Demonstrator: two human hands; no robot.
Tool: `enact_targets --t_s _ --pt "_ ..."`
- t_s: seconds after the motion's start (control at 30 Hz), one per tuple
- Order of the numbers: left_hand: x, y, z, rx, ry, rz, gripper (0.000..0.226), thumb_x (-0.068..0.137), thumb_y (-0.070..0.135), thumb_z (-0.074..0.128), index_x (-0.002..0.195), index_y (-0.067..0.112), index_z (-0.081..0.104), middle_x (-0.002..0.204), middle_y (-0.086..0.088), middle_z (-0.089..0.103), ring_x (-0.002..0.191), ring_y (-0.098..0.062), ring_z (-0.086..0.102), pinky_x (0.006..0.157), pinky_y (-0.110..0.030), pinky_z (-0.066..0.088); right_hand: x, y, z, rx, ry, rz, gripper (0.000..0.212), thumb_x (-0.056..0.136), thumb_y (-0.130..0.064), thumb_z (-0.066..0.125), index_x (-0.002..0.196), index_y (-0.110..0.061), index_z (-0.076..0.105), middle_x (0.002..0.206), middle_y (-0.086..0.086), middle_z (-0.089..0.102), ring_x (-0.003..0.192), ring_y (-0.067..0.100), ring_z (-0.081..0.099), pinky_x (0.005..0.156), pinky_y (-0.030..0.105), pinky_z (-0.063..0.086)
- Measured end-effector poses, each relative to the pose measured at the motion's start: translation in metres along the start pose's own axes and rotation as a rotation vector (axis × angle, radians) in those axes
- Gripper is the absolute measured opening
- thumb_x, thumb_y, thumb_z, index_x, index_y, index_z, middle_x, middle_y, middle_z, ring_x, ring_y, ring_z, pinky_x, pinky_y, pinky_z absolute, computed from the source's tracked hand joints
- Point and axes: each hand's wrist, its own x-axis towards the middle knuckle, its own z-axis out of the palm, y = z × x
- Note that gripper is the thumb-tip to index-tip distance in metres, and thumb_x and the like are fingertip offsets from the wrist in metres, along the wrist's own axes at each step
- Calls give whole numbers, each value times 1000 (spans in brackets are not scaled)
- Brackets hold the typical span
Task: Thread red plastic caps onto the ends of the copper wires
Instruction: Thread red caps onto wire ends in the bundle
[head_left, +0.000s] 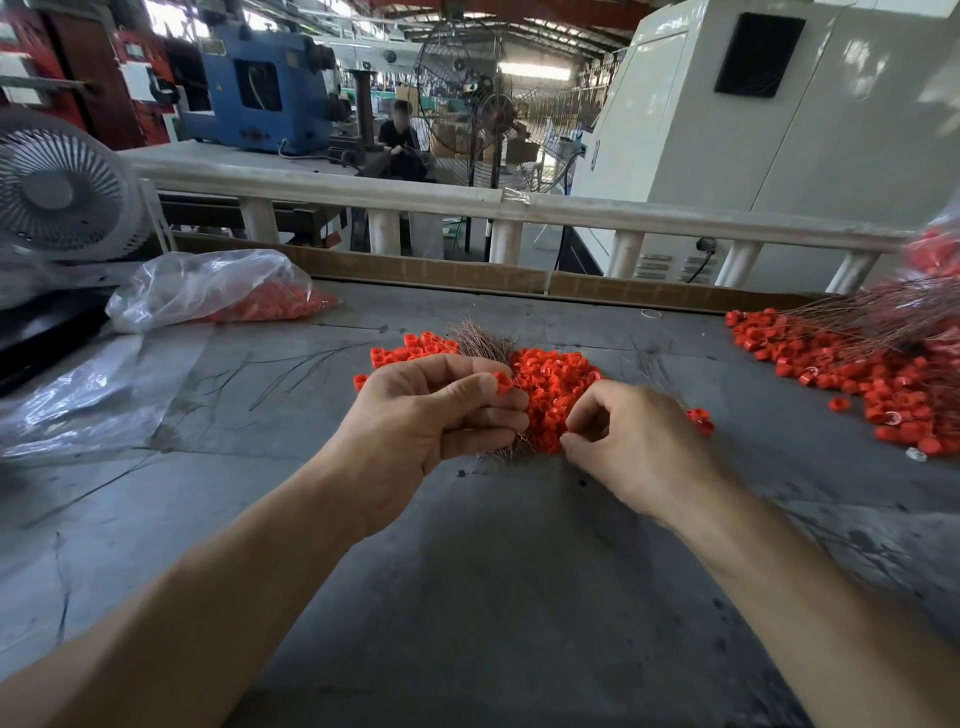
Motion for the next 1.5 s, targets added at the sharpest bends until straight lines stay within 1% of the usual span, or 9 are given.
enact_targets --t_s 0.1,0.2,0.33,0.4,0.53,0.7,0.9,1.23,1.5 --pt "0 -1 0 2 -3 8 27 82 15 71 106 1 70 104 -26 73 86 -27 75 71 -29 61 1 0 1 187 26 -12 10 85 -23 75 87 -31 71 72 -14 66 64 0 59 54 11 39" --pt "0 -1 1 7 -10 11 26 82 15 71 105 2 70 104 -26 74 86 -27 76 72 -29 61 0 -4 -5 352 56 -46 11 90 -20 72 89 -30 76 66 -21 67 62 -2 62 55 8 41" --pt "0 -1 2 15 -9 14 24 81 16 70 102 3 71 101 -25 74 85 -26 76 71 -29 61 -5 -19 -15 720 25 -112 8 91 -11 73 91 -19 73 78 4 76 67 15 74 52 22 51" --pt "0 -2 2 27 -9 15 23 82 16 70 101 4 72 100 -23 75 84 -25 76 71 -29 61 -8 -25 -17 804 39 -166 6 90 -11 75 91 -17 73 79 5 76 65 15 73 51 22 50" --pt "-1 -3 2 60 -32 5 25 84 16 69 105 2 72 102 -24 74 90 -28 76 73 -30 61 -11 -32 -15 824 50 -222 9 87 -14 79 87 -22 75 74 -5 72 63 2 61 59 14 45" --pt "-2 -3 3 89 -46 12 23 84 17 69 102 3 73 99 -24 75 90 -29 75 75 -30 61 -14 -33 -11 799 67 -244 17 86 -6 78 87 -23 74 82 0 75 75 14 71 66 24 55" --pt "-2 -4 2 133 -54 41 17 83 20 71 96 11 77 96 -21 76 89 -29 76 76 -32 62 -16 -36 -11 665 114 -272 15 84 -13 81 88 -27 78 85 -12 76 86 8 73 78 22 58" --pt "-1 -8 1 227 -26 130 21 85 19 70 102 7 73 93 -19 76 87 -29 76 77 -33 62 -21 -40 -14 563 115 -288 7 86 -14 80 89 -20 80 83 -11 75 85 8 71 78 30 58" --pt "-1 -11 8 306 15 230 12 92 2 65 102 4 71 87 -17 77 84 -29 76 77 -32 62 -24 -44 -16 358 227 -348 7 87 -16 79 86 -22 77 83 -12 71 81 7 67 68 15 50"
